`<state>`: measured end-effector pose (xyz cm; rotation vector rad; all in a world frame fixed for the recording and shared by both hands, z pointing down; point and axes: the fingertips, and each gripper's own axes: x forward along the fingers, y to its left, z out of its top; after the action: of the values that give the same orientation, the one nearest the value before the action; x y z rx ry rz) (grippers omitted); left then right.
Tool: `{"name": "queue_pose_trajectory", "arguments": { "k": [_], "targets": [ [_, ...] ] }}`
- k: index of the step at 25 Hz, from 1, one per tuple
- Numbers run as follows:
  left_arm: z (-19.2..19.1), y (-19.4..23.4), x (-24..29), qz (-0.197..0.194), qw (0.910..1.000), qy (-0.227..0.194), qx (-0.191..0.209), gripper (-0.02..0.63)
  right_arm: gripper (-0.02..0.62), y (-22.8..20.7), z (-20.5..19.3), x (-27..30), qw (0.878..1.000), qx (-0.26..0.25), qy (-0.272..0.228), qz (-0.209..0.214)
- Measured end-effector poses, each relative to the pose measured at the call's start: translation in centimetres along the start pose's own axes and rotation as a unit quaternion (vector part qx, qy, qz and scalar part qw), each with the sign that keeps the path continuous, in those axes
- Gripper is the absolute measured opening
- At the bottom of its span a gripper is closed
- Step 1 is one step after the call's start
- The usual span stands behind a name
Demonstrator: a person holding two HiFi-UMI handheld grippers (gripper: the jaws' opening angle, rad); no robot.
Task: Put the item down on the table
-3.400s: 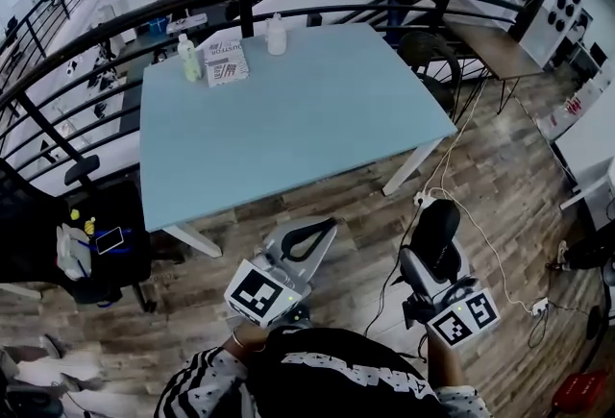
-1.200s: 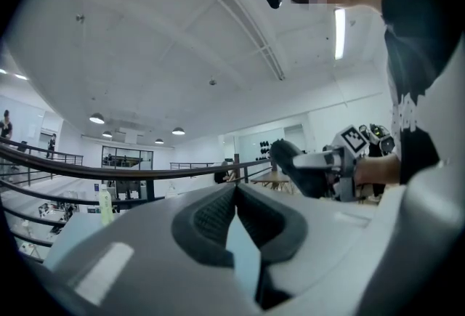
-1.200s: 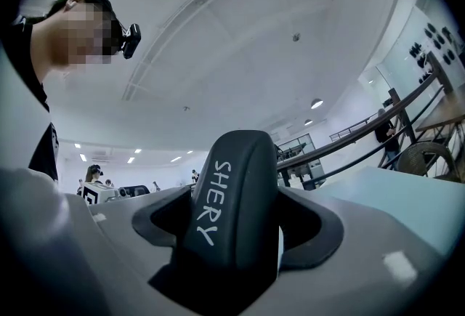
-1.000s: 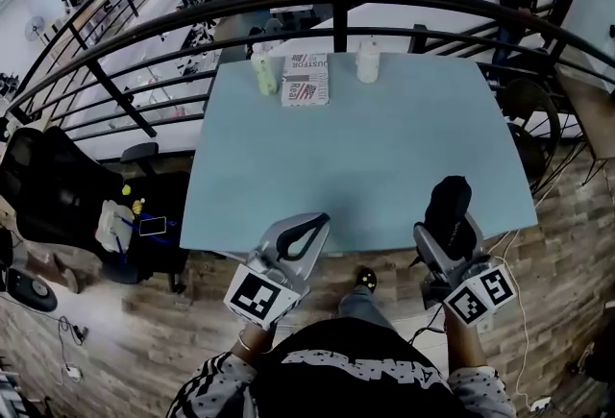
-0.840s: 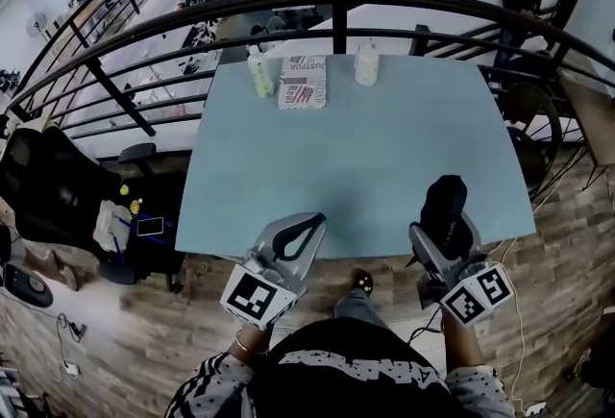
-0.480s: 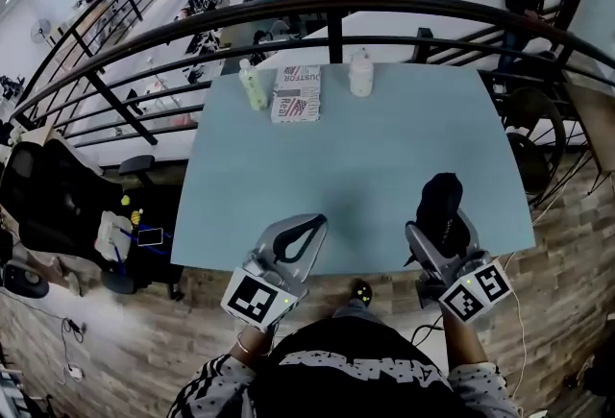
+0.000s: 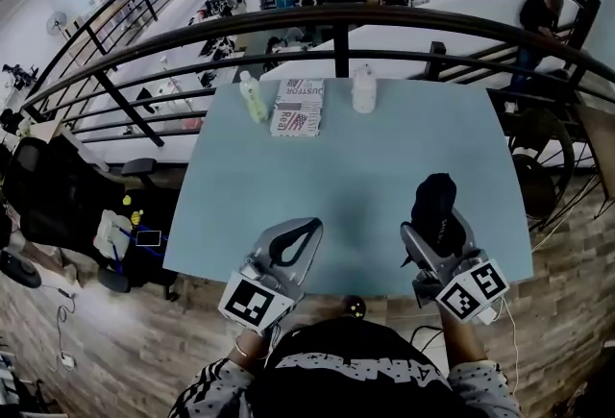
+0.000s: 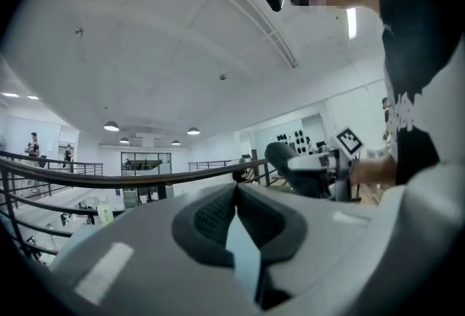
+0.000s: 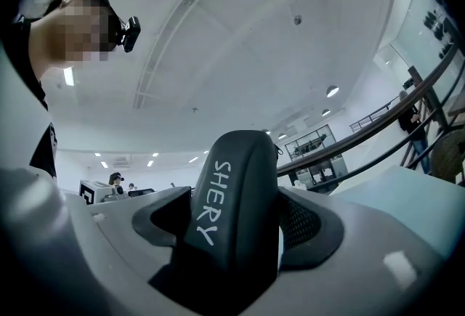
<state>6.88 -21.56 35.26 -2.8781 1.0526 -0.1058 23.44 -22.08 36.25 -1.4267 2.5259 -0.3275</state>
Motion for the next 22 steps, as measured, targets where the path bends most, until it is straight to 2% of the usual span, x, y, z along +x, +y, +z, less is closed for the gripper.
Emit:
{"name": "queue_pose_trajectory", "arguments": {
  "k": [15, 22],
  "targets": [
    [-0.9, 1.4, 1.3, 0.055, 0.9982, 0.022, 0.0, 0.0, 0.37, -3.0, -1.2, 2.8, 0.999, 0.022, 0.02, 0.038],
    [-1.5, 2.5, 3.3, 0.052, 0.9984, 0.023, 0.002, 0.0, 0.37, -4.6, -1.7, 3.9, 0.999, 0.026, 0.024, 0.034]
  ]
}}
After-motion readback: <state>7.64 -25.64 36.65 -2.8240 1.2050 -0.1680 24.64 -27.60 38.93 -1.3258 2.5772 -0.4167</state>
